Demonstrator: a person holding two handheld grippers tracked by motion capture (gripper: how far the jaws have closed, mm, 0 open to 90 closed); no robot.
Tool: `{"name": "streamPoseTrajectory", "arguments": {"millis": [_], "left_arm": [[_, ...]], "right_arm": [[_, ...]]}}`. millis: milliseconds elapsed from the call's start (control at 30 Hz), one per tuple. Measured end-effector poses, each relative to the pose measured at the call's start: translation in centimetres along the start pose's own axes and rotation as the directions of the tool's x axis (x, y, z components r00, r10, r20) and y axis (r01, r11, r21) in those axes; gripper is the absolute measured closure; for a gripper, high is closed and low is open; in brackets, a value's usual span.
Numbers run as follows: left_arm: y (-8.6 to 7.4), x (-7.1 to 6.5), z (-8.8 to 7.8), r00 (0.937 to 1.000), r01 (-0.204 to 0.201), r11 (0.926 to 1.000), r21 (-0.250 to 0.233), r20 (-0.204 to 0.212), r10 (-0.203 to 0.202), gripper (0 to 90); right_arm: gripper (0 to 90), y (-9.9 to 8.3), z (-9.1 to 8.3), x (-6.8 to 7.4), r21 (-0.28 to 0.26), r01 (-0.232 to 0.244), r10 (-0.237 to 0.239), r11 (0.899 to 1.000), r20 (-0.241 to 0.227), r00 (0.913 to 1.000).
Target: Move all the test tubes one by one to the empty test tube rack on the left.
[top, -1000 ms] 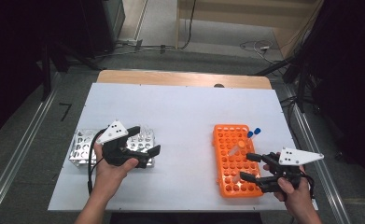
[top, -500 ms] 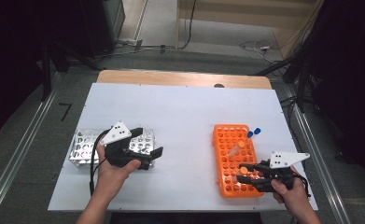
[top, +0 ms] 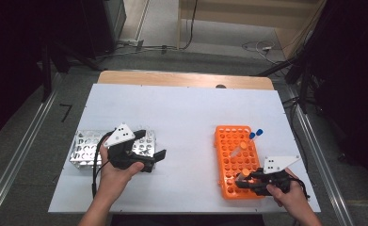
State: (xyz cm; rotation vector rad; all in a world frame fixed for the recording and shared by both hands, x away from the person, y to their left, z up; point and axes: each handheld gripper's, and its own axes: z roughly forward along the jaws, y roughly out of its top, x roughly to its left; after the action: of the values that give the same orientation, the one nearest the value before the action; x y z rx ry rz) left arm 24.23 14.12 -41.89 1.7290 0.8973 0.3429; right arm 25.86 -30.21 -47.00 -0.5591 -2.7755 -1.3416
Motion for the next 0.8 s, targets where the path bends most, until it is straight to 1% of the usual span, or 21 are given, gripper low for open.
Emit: {"name": "streamPoseTrajectory", "arguments": {"millis": [133,233,333,467,633,733,800], "left_arm": [[0.0,-0.1,0.1,1.0,-0.002,1.0,0.001,0.005,0.002,0.0],[0.0,-0.1,0.1,1.0,-0.005,1.0,0.003,0.006,0.005,0.0],[0.0,-0.2,0.1,1.0,-0.004,1.0,0.003,0.004,0.004,0.0],[0.0,-0.2,0.0,1.0,0.0,1.0,-0.001,0.005,0.0,0.0],[0.0,-0.2,0.0,1.0,-0.001,1.0,-0.001,0.008,0.001,0.0],[0.0,-0.3,0.1,0.9999,-0.005,1.0,-0.003,0.013,0.005,0.0],[0.1,-0.4,0.1,0.9998,-0.004,1.0,-0.003,0.018,0.004,0.0]], "right_arm": [[70.1,0.2,0.1,-0.1,0.015,0.004,-0.004,1.0,-0.001,1.0],[72.4,0.3,-0.2,-0.1,0.007,0.006,-0.006,1.0,0.005,1.0],[72.6,0.6,-0.4,0.0,0.013,0.014,-0.014,1.0,0.013,0.9998],[72.7,1.1,-0.6,0.3,0.005,0.025,-0.025,1.0,0.032,0.9992],[72.8,1.8,-1.3,0.7,-0.018,0.022,-0.021,1.0,0.051,0.9985],[72.9,2.5,-1.9,1.0,-0.052,0.017,-0.015,0.998,0.038,0.9992],[72.9,3.0,-2.1,1.3,-0.06,0.016,-0.013,0.998,0.046,0.9989]]}}
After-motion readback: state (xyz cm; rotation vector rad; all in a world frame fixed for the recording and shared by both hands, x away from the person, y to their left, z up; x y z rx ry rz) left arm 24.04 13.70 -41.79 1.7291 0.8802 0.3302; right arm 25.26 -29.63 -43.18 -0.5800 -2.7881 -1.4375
